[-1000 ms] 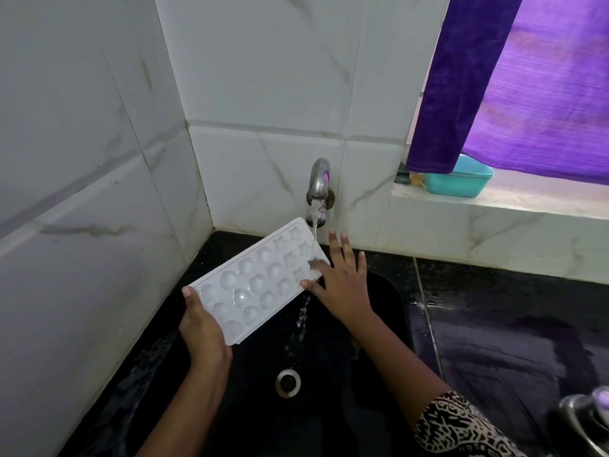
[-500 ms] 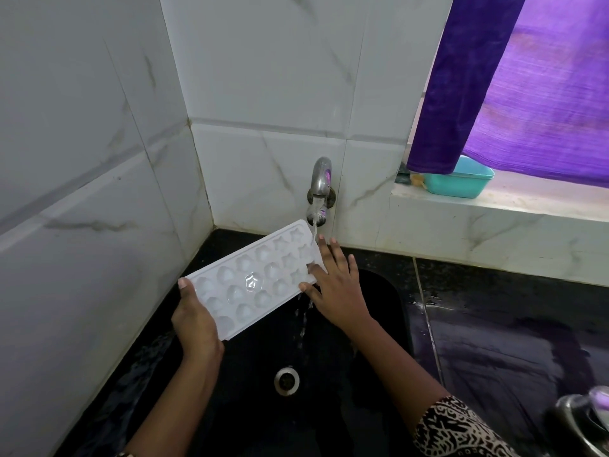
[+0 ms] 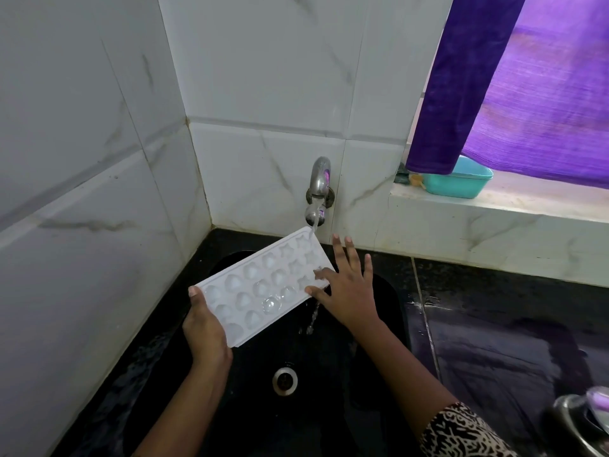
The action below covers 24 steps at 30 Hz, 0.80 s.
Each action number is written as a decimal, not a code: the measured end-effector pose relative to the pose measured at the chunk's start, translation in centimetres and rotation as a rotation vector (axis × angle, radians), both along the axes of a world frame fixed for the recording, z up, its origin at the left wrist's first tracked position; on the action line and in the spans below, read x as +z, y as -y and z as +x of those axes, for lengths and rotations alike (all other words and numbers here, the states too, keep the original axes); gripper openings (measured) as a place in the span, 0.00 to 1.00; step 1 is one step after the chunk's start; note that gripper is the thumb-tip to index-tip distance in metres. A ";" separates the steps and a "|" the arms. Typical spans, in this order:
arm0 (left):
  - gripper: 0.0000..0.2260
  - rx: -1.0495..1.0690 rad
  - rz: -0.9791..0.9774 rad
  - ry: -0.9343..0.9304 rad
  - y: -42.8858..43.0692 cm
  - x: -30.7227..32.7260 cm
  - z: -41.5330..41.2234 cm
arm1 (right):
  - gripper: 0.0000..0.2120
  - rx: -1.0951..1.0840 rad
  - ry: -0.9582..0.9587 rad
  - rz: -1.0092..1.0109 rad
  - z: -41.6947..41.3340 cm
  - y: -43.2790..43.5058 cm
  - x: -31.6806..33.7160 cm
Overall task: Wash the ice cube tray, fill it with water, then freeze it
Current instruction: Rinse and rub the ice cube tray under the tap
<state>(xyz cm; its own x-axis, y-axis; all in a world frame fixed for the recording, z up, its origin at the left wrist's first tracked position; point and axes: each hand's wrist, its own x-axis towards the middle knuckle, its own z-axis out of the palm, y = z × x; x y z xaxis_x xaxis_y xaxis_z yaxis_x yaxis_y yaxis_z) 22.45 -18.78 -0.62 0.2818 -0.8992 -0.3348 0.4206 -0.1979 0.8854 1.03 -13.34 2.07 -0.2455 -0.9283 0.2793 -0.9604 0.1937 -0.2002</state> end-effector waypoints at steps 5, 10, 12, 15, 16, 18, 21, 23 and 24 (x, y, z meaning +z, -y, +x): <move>0.23 -0.032 0.033 -0.003 -0.6 -0.6 -0.6 | 0.20 -0.108 -0.011 -0.127 1.2 -1.4 -0.7; 0.24 -0.095 0.090 -0.011 -0.7 -0.3 -0.7 | 0.18 -0.051 0.126 -0.191 1.2 -1.1 0.1; 0.23 -0.136 0.095 -0.005 -0.8 -0.2 -1.2 | 0.17 0.000 0.145 -0.213 1.0 -0.5 0.7; 0.23 -0.198 0.079 -0.022 -0.9 0.0 -2.2 | 0.16 0.006 0.141 -0.156 0.8 0.8 1.7; 0.23 -0.209 0.076 -0.029 -0.9 0.1 -2.6 | 0.16 -0.006 0.128 -0.120 0.8 1.2 1.9; 0.23 -0.216 0.074 -0.040 -0.8 0.4 -3.0 | 0.19 0.006 0.079 -0.046 0.7 1.8 2.0; 0.22 -0.194 0.067 -0.040 -0.4 0.5 -2.9 | 0.20 0.060 -0.008 -0.052 -0.2 2.0 1.9; 0.21 -0.193 0.066 -0.022 -0.5 0.7 -3.0 | 0.20 0.035 -0.029 -0.094 -0.3 2.1 2.1; 0.20 -0.189 0.070 -0.020 -0.5 0.9 -3.1 | 0.21 0.034 -0.048 -0.107 -0.1 2.2 2.1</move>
